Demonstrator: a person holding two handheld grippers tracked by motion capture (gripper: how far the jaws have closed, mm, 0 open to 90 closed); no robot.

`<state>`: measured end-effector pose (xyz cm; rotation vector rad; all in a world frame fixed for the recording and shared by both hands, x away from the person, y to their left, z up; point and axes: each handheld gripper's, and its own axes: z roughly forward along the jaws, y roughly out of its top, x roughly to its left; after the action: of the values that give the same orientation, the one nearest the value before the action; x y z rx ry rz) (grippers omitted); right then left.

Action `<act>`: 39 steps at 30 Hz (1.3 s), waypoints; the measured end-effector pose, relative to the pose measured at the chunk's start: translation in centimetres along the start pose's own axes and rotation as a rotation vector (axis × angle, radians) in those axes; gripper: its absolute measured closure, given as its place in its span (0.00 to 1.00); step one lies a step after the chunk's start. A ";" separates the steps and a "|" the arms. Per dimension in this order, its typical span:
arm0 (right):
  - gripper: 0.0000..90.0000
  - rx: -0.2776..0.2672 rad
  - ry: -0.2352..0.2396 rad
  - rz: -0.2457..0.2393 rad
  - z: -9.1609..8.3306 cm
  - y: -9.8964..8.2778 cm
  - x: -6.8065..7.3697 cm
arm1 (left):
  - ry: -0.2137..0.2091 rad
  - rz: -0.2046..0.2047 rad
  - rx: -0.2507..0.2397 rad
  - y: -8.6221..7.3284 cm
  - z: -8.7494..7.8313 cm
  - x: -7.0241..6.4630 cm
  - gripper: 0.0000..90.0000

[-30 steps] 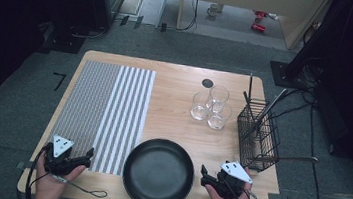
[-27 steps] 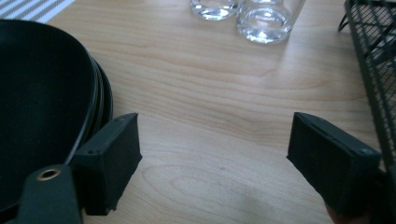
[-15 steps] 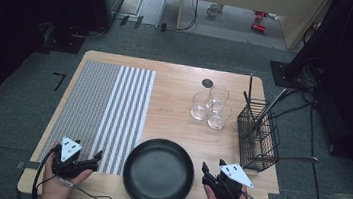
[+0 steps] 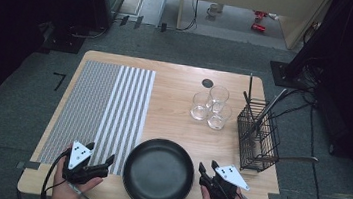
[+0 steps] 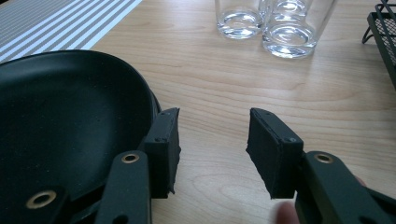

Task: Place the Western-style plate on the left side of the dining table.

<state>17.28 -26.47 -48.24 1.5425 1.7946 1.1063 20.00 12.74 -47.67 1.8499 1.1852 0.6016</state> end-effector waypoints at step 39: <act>0.93 0.020 0.116 0.136 -0.1 -0.9 1.6 | -0.186 0.051 0.074 -0.6 1.5 -5.0 0.66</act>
<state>16.41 -24.97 -48.78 1.6644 1.8022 1.2689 18.62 7.79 -48.80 1.9578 1.0525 0.4086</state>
